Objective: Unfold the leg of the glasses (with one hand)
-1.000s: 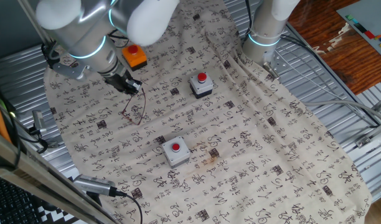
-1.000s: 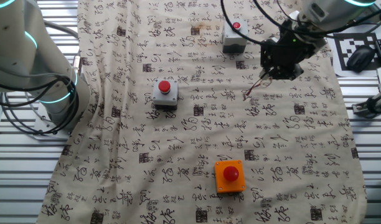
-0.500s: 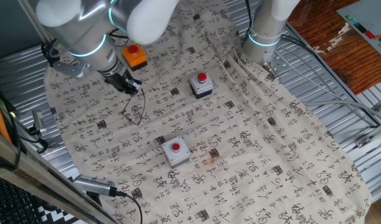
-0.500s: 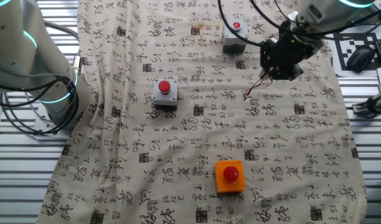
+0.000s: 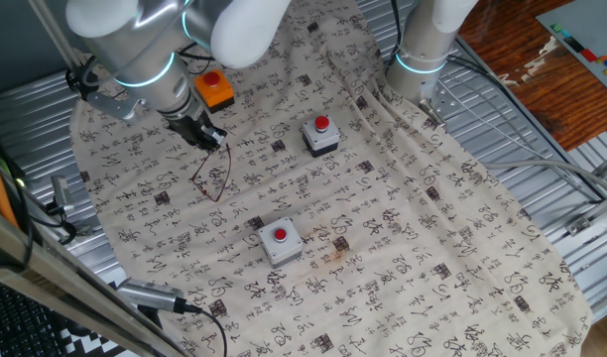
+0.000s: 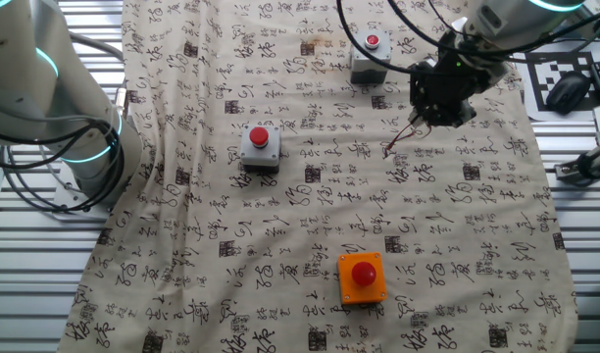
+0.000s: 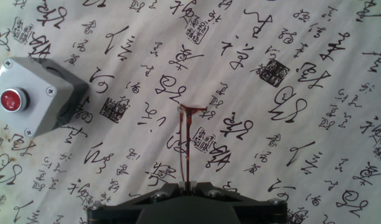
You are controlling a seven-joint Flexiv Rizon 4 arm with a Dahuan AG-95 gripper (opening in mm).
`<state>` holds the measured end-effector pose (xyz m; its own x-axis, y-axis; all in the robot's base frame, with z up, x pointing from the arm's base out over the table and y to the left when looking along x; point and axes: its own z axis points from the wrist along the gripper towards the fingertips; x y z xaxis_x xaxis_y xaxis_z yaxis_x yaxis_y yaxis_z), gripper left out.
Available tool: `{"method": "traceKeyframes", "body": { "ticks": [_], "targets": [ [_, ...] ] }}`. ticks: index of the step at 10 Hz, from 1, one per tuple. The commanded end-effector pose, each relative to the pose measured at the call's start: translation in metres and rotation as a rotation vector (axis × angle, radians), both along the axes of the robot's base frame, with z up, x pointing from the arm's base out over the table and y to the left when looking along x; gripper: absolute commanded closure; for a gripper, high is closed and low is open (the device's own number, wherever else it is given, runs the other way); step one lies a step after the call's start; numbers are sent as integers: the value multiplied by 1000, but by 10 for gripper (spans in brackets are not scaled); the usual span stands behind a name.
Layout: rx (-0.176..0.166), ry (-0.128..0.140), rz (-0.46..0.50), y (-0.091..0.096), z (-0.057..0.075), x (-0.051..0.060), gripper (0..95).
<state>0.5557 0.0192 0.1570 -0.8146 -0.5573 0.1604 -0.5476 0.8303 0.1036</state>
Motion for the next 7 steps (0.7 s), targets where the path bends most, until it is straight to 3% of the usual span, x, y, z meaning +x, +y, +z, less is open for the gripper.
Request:
{"method": "traceKeyframes", "body": {
  "ticks": [1,7],
  "targets": [
    [0,-1,-5,0,0,-1,950],
    [-6,0,-31,0,0,-1,950]
  ]
}}
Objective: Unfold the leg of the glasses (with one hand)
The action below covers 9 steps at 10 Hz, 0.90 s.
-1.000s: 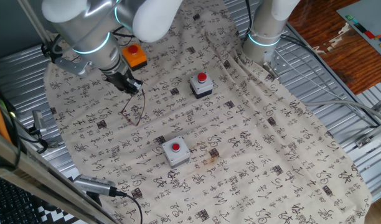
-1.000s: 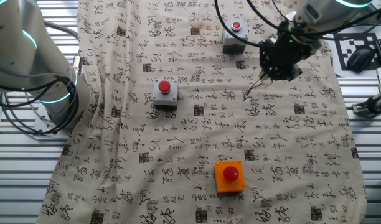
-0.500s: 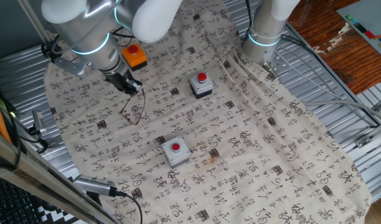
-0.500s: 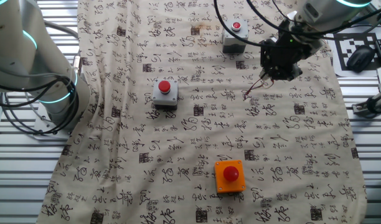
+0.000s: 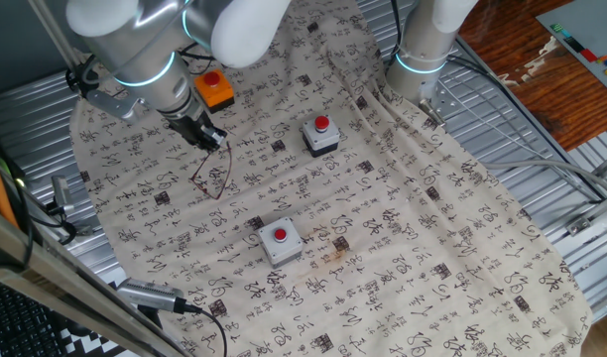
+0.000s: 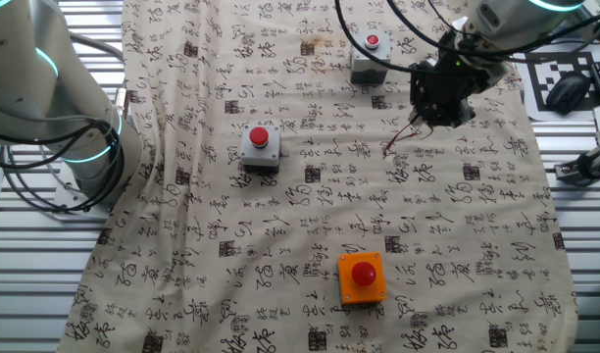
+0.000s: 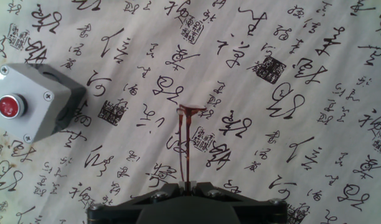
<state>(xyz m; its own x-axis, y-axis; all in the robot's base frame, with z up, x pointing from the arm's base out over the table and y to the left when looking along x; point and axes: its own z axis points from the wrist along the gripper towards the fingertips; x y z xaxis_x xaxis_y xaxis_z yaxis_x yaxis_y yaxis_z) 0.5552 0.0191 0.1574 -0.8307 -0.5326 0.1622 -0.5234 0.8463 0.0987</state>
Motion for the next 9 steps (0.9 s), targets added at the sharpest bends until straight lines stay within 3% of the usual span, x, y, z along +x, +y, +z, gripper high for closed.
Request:
{"method": "traceKeyframes", "body": {
  "ticks": [1,9],
  "targets": [
    [-1,1,-2,0,0,0,950],
    [-11,3,21,-10,-2,-5,950]
  ]
}}
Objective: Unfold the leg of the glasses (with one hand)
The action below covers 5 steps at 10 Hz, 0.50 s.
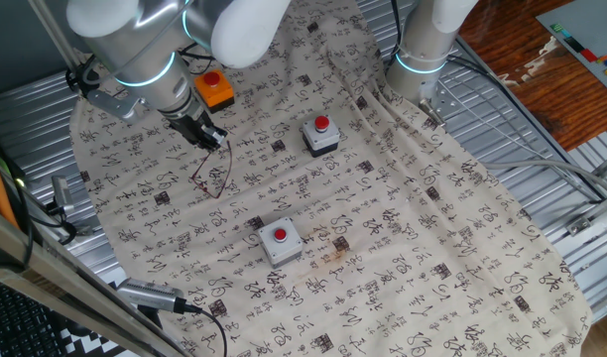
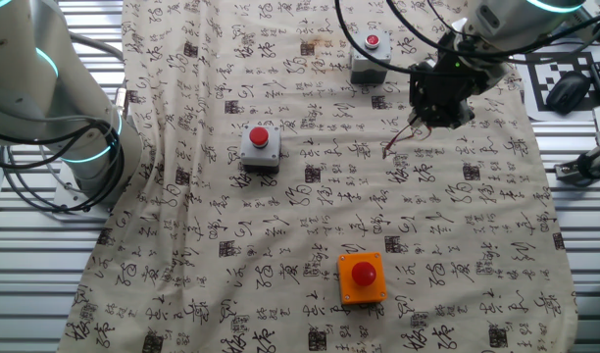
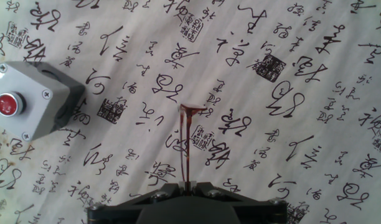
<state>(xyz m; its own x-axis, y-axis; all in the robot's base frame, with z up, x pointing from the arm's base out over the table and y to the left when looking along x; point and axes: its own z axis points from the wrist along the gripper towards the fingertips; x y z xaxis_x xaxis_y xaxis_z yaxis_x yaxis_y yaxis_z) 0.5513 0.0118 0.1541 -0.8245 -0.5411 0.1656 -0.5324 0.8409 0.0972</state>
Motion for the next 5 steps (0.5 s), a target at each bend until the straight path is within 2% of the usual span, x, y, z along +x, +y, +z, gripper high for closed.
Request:
{"method": "traceKeyframes", "body": {
  "ticks": [1,3,4,5],
  "targets": [
    [-10,3,25,-10,3,-4,950],
    [-12,4,37,-16,4,-7,950],
    [-23,16,82,-41,13,-14,950],
    [-26,19,103,-51,18,-17,950]
  ]
}}
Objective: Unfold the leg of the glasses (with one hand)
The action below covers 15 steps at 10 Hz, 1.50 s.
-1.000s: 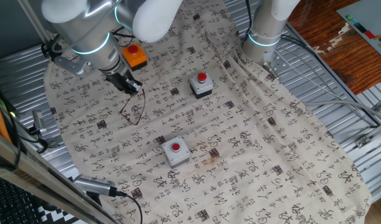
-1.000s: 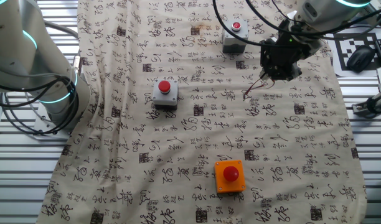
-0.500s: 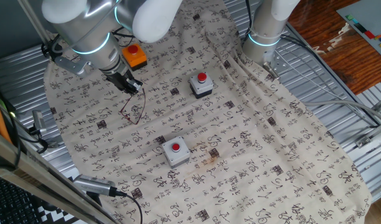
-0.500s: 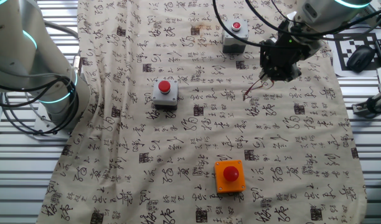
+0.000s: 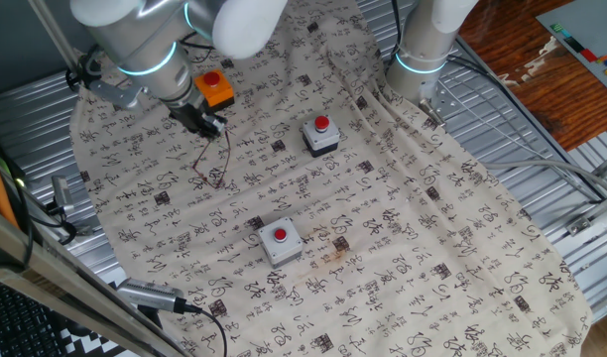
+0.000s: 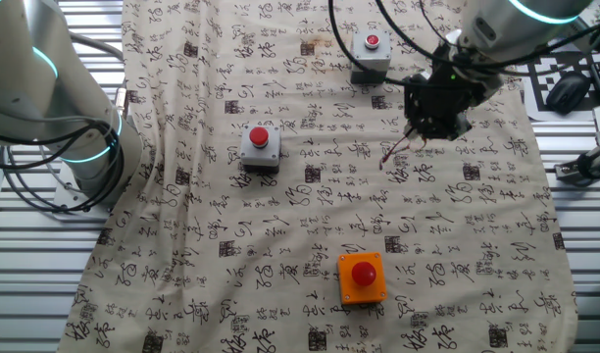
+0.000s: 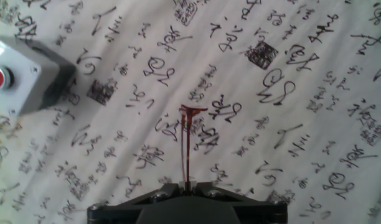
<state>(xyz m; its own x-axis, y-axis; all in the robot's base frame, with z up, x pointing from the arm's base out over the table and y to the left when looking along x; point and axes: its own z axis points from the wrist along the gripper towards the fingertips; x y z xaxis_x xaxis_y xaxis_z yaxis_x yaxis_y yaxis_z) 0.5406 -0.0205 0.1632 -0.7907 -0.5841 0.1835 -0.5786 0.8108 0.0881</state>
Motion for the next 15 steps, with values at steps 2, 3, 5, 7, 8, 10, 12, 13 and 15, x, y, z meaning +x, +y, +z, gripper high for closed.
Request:
{"method": "traceKeyframes", "body": {
  "ticks": [2,3,5,7,8,10,12,13,15],
  "targets": [
    [-20,15,78,-33,14,-12,950],
    [-42,20,116,-44,15,-20,950],
    [-62,18,152,-55,10,-33,950],
    [-58,7,160,-61,2,-42,950],
    [-56,6,165,-61,-1,-41,950],
    [-57,0,161,-54,-9,-35,950],
    [-72,-5,155,-43,-20,-28,950],
    [-75,-9,155,-39,-26,-25,950],
    [-75,-13,156,-38,-30,-23,950]
  ]
}}
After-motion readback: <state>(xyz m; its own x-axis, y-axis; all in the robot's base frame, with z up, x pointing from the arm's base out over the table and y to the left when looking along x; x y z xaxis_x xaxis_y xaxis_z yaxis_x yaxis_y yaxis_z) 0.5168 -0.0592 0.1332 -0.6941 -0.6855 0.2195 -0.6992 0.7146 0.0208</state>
